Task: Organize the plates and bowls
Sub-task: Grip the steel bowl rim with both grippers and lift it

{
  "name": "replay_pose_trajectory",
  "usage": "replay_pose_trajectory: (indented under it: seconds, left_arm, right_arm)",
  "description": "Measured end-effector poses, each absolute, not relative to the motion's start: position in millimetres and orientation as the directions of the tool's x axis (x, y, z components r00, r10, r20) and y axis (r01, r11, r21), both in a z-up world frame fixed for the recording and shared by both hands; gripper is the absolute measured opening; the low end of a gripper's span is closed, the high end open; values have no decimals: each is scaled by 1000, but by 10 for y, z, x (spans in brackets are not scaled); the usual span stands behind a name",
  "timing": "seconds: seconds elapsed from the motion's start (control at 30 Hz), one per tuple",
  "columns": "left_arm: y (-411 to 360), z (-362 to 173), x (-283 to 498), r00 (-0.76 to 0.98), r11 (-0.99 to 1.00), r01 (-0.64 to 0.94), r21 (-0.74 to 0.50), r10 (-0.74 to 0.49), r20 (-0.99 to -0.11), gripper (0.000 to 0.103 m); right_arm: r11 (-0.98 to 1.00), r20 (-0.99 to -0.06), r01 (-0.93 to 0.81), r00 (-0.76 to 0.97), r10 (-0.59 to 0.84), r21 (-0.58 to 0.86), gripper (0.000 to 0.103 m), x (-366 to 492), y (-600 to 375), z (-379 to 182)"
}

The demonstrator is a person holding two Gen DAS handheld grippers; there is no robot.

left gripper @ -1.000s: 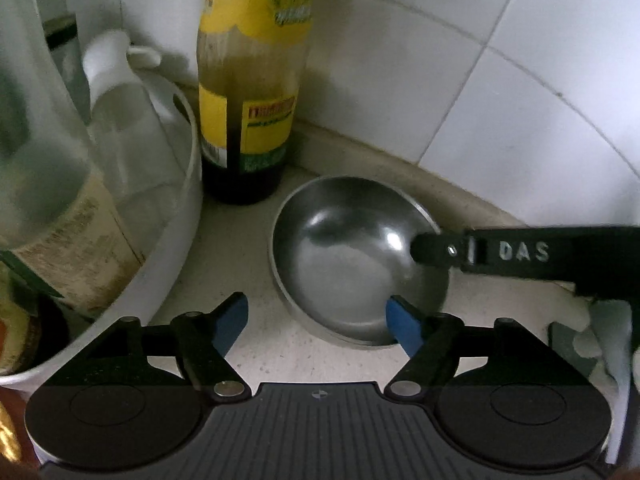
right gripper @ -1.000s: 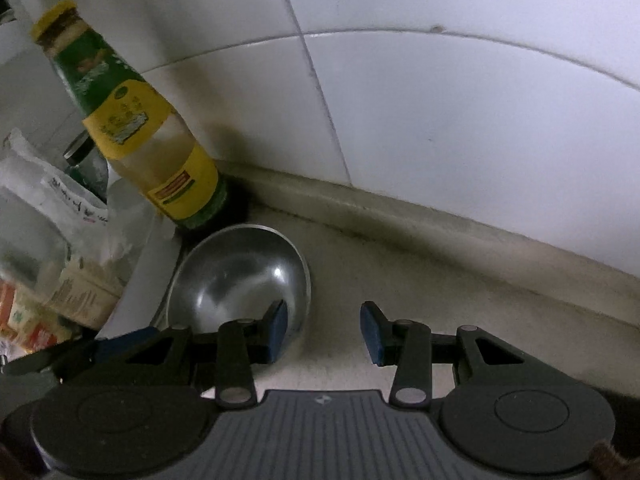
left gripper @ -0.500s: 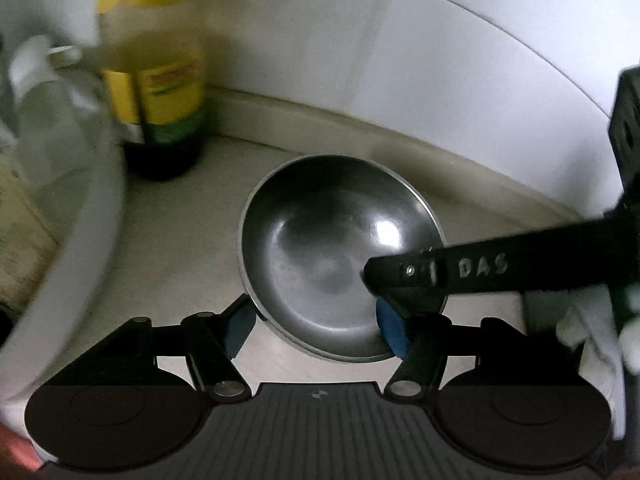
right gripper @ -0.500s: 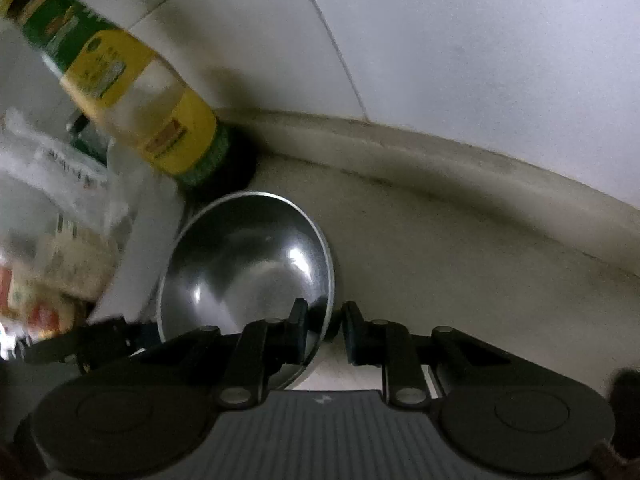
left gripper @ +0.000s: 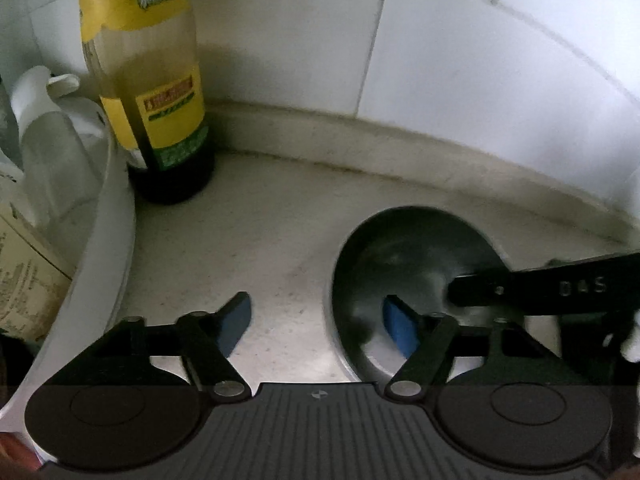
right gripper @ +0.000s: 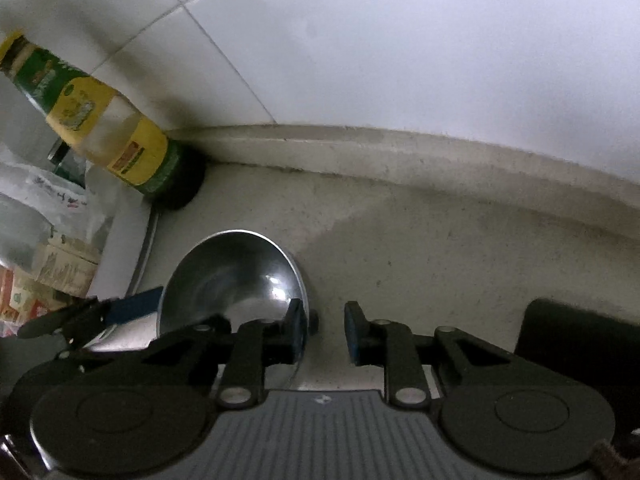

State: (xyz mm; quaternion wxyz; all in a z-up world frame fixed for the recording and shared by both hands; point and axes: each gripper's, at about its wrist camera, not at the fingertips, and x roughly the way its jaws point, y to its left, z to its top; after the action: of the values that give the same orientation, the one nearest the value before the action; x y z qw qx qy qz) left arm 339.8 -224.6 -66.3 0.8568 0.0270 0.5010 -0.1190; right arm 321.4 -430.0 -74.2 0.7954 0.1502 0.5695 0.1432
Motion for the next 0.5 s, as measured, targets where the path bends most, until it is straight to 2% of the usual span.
replay_pose_trajectory:
  seconds: [0.07,0.2,0.3,0.4,0.47,0.5]
  left_arm:
    - [-2239,-699,3378,479,968,239,-74,-184,-858,73]
    - [-2269,-690,3336,524,965,260,-11,-151,-838,70]
    - [-2303,-705,3302,523,959,283,-20,-172,-835,68]
    - [-2354,-703,3290,530,954,301,-2,-169,-831,61]
    - [-2389,-708,3278,528,947,323,0,-180,-830,51]
    - [-2412,-706,3261,526,943,333,2,-184,-830,49]
  right_arm:
    - [910,-861,-56,306,407,410,20,3212,-4269,-787]
    - [906,-862,-54,291,416,419,20,3168,-4234,-861]
    - [904,-859,-52,293,420,424,20,3119,-4211,-866]
    - [896,-851,-62,290,437,439,23,3096,-4174,-900]
    - [896,-849,-54,298,437,442,22,3090,-4176,-898]
    - [897,-848,-56,303,435,439,21,3081,-4176,-897]
